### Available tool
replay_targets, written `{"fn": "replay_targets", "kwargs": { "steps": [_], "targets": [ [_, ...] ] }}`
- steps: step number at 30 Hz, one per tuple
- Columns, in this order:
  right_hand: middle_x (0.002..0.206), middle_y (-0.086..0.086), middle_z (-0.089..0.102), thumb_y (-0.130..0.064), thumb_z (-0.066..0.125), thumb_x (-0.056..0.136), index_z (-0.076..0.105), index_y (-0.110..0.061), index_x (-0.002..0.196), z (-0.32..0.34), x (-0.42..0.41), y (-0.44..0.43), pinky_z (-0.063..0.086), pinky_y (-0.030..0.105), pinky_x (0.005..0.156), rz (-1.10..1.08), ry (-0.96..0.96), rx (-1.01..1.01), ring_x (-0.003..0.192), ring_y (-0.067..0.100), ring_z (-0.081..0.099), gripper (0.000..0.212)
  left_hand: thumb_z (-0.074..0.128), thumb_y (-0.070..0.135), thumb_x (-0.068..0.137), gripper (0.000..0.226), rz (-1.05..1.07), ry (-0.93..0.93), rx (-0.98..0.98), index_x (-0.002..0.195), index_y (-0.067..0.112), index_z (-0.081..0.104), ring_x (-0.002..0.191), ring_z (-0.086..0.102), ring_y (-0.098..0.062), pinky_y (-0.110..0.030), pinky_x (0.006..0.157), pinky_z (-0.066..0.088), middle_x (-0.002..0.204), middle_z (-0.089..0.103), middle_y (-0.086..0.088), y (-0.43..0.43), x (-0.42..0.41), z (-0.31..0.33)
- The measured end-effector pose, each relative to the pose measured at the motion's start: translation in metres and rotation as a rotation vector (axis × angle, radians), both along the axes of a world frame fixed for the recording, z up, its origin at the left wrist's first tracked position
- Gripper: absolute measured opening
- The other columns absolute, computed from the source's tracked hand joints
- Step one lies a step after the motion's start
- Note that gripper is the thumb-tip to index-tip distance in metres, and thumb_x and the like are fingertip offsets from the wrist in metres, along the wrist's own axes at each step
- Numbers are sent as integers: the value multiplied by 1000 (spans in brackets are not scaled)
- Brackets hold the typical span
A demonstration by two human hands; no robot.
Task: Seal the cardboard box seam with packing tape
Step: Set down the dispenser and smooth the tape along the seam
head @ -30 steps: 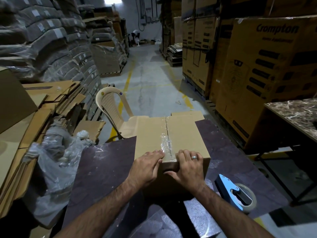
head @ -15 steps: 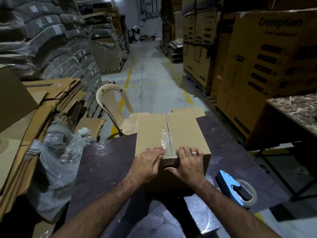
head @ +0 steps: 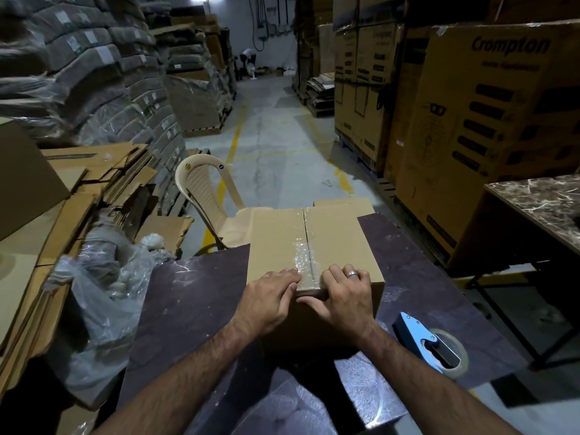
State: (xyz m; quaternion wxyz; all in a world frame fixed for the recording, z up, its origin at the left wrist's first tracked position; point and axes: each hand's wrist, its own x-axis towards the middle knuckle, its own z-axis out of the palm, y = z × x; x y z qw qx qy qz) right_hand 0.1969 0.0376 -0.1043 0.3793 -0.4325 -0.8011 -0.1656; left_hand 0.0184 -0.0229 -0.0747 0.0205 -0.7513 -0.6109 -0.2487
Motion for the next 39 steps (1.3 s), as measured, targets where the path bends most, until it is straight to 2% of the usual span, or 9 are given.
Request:
{"fn": "replay_targets", "kwargs": {
  "steps": [5, 12, 20, 25, 30, 34, 37, 39],
  "targets": [
    [66, -2, 55, -75, 54, 76, 56, -17, 65, 3, 1, 0, 37, 37, 64, 25, 51, -18, 63, 21, 50, 60, 35, 36, 94, 43, 0, -32, -8, 120, 20, 66, 115, 62, -15, -29, 98, 49, 122, 68, 2, -1, 1, 4],
    [68, -6, 58, -65, 57, 82, 59, -21, 68, 3, 3, -5, 35, 35, 65, 38, 96, -78, 66, 18, 50, 46, 34, 37, 94, 44, -2, -41, -12, 121, 20, 66, 117, 60, -12, -26, 101, 45, 124, 67, 3, -1, 0, 3],
    [92, -12, 71, -46, 59, 87, 72, -27, 91, 1, 22, 5, 35, 30, 68, 209, 86, -63, 73, 16, 57, 23, 34, 37, 95, 45, -22, -25, 7, 123, 21, 65, 118, 60, -11, -28, 101, 47, 125, 66, 5, -1, -2, 3],
    [103, -9, 71, -41, 59, 87, 72, -25, 101, -5, 27, 6, 34, 29, 75, 253, 71, -98, 81, 16, 61, 25, 40, 34, 93, 41, -30, -4, 39, 122, 20, 65, 114, 62, -14, -30, 97, 51, 124, 67, 3, -1, -2, 2],
    [108, -6, 69, -46, 63, 78, 67, -24, 108, -12, 28, 4, 34, 33, 83, 209, -3, -104, 89, 20, 62, 37, 61, 44, 82, 49, -54, 168, 62, 123, 17, 61, 110, 63, -18, -30, 96, 51, 124, 66, -1, -1, -5, -8],
    [109, -4, 68, -48, 67, 74, 63, -23, 109, -15, 25, 4, 34, 35, 85, 173, -28, -85, 92, 21, 62, 43, 77, 41, 71, 55, -24, 226, 135, 118, 16, 65, 104, 66, -19, -31, 89, 54, 121, 67, -2, 1, -3, -18],
    [107, -1, 68, -51, 64, 71, 57, -23, 110, -17, 22, 2, 32, 36, 86, 137, -16, -72, 95, 20, 56, 49, 77, 40, 72, 54, -29, 224, 156, 119, 17, 65, 104, 66, -18, -30, 89, 54, 122, 67, -1, 2, -4, -20],
    [106, 0, 67, -55, 64, 69, 53, -22, 109, -18, 19, 0, 32, 36, 87, 104, -20, -78, 95, 19, 51, 53, 68, 39, 79, 49, -53, 222, 150, 122, 17, 63, 107, 64, -18, -30, 93, 52, 125, 65, -1, 3, -6, -19]
  ]
}}
